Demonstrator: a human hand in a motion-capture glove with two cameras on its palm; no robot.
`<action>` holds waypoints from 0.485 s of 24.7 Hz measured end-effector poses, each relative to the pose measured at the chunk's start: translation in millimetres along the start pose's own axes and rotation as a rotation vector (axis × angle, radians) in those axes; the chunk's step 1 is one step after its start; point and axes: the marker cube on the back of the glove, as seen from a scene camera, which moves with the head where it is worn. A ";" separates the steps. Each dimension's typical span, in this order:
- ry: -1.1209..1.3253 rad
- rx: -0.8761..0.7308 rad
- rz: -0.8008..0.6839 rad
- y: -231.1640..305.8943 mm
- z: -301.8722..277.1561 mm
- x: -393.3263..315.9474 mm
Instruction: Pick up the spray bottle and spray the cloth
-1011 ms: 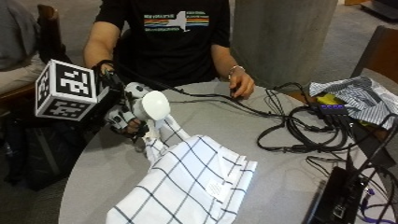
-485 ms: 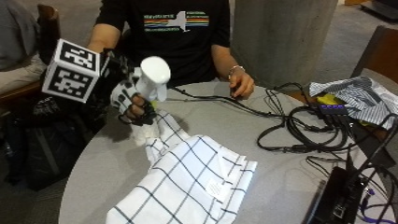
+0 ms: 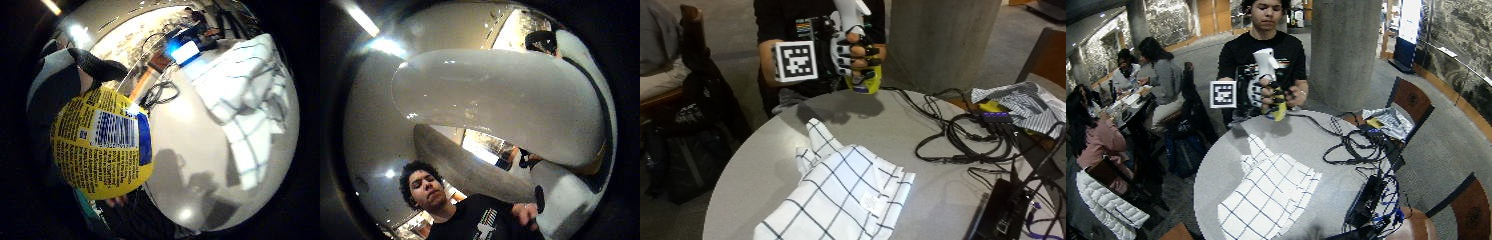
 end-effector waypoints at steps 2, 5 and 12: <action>-0.020 -0.050 0.010 9.2 29.3 7.9; -0.010 -0.105 0.063 21.2 67.1 20.9; 0.002 -0.153 0.138 38.5 121.5 51.6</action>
